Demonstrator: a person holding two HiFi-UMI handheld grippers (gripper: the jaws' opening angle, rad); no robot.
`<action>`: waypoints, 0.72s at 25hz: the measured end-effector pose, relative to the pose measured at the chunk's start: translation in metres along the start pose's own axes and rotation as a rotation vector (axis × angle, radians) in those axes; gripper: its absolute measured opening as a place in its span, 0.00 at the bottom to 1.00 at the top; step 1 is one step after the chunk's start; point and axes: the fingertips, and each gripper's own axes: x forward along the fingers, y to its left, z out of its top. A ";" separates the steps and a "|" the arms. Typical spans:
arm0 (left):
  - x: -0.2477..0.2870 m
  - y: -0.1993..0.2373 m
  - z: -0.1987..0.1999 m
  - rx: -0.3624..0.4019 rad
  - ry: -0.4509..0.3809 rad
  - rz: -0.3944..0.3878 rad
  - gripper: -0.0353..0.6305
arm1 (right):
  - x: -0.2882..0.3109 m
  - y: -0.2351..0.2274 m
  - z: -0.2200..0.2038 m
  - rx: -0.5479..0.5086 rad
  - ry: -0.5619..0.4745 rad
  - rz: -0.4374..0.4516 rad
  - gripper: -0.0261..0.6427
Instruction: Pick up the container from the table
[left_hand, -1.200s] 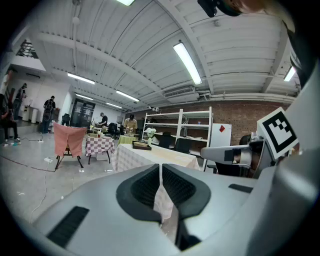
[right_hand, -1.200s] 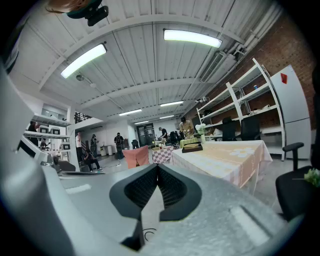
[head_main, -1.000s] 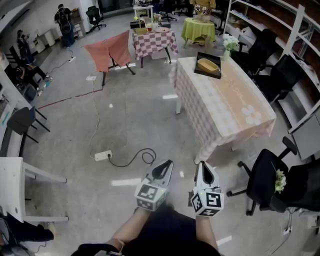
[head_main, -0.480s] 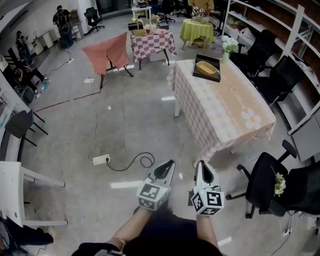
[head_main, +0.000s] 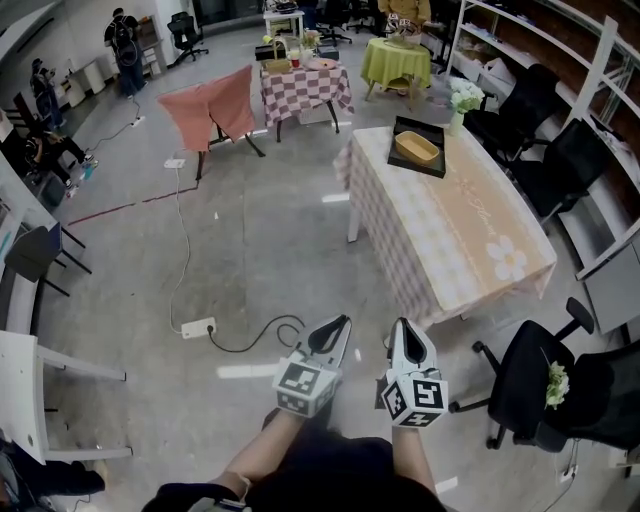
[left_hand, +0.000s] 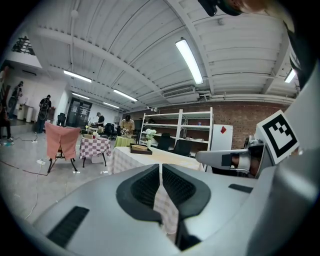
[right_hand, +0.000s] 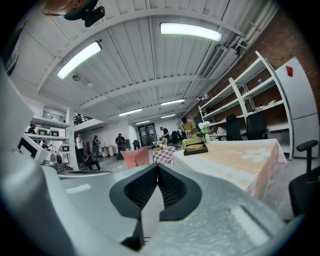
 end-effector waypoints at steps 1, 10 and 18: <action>0.005 0.002 0.001 -0.001 0.001 -0.004 0.09 | 0.006 -0.001 0.001 0.000 0.002 0.000 0.05; 0.058 0.030 0.022 -0.012 0.003 -0.029 0.09 | 0.061 -0.022 0.015 -0.003 0.021 -0.013 0.05; 0.094 0.069 0.037 -0.009 0.014 -0.043 0.09 | 0.115 -0.026 0.024 0.011 0.028 -0.023 0.05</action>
